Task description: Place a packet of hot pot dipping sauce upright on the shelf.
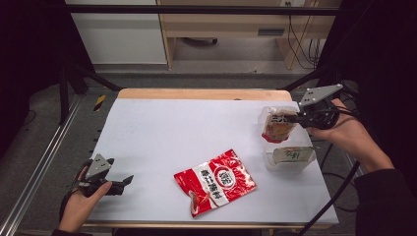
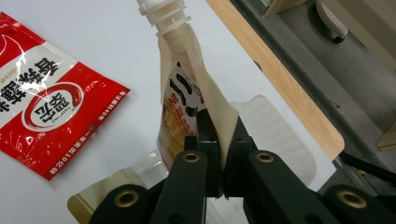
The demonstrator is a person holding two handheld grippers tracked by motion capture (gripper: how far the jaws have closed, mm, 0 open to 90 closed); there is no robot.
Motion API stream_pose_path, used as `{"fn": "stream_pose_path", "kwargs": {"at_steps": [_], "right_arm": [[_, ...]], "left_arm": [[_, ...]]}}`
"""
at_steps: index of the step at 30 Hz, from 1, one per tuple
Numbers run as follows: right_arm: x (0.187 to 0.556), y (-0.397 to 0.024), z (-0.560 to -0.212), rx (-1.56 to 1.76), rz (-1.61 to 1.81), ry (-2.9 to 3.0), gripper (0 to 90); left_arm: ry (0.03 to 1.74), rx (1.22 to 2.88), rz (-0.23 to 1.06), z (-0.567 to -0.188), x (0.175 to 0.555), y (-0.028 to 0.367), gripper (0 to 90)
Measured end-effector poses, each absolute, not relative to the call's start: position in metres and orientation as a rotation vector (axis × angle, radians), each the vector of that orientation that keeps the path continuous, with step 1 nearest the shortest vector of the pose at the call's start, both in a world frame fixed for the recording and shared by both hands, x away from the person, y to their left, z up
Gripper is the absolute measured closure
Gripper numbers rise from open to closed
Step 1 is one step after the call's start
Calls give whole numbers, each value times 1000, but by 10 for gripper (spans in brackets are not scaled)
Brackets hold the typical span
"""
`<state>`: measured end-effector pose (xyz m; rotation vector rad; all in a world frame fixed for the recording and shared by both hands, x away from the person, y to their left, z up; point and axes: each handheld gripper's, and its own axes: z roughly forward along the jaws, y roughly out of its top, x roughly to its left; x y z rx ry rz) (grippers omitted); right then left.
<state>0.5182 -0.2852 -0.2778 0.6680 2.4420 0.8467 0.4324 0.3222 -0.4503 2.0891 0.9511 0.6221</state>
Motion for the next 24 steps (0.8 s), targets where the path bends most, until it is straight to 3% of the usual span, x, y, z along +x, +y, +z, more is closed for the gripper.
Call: {"fn": "stream_pose_path", "kwargs": {"at_steps": [24], "right_arm": [[520, -302, -300, 729, 825, 2500, 886]], "left_arm": [[941, 2105, 618, -451, 432, 320, 71]]}}
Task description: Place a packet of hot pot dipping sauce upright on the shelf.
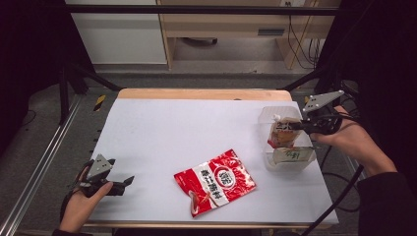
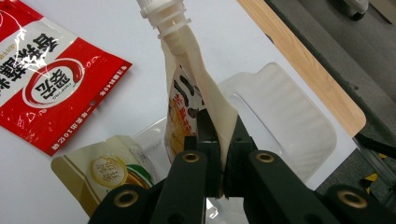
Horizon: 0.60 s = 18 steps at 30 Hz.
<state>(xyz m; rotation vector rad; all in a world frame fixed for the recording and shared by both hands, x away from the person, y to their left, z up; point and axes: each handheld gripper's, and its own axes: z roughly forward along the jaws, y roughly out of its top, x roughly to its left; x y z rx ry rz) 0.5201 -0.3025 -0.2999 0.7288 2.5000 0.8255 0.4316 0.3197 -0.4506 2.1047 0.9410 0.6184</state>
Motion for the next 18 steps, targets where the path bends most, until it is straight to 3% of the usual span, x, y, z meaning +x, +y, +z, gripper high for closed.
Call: {"fn": "stream_pose_path", "kwargs": {"at_steps": [18], "right_arm": [[525, -301, -322, 795, 815, 2542, 884]], "left_arm": [[936, 2113, 614, -451, 432, 318, 70]]}}
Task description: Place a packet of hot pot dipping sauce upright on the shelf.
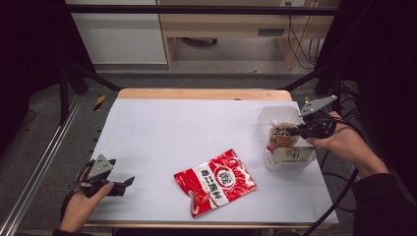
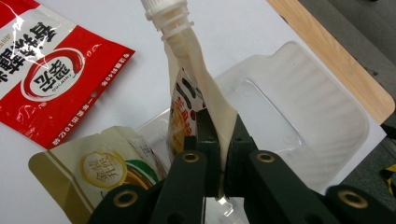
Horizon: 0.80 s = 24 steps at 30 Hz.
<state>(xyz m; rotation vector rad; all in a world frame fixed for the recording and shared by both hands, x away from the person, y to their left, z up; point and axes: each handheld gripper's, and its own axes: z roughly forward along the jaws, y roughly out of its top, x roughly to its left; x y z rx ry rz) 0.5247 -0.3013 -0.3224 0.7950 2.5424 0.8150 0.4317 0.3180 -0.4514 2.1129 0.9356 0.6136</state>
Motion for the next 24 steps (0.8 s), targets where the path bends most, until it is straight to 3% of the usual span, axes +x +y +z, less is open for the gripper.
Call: {"fn": "stream_pose_path", "kwargs": {"at_steps": [24], "right_arm": [[531, -293, -343, 834, 766, 2609, 879]], "left_arm": [[921, 2134, 610, -451, 431, 316, 71]]}}
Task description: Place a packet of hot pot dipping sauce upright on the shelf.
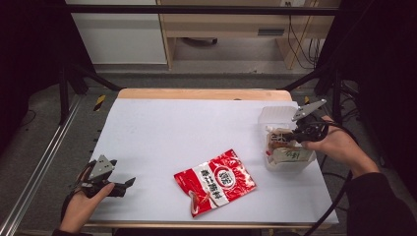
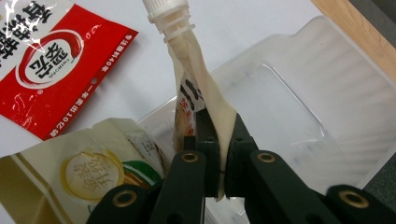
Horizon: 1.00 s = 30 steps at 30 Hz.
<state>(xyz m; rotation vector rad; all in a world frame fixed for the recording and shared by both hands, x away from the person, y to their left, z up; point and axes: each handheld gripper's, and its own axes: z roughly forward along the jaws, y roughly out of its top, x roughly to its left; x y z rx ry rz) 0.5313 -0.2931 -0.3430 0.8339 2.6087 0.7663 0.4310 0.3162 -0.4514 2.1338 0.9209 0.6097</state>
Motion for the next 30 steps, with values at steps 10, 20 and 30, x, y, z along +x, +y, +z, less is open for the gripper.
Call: {"fn": "stream_pose_path", "kwargs": {"at_steps": [10, 20, 30], "right_arm": [[530, -293, -341, 841, 751, 2602, 726], [513, -276, -311, 810, 808, 2484, 335], [492, -232, -290, 754, 832, 2420, 156]], "left_arm": [[917, 2137, 612, -451, 431, 316, 71], [911, 2140, 611, -451, 431, 315, 71], [888, 2159, 620, -452, 430, 310, 66]]}}
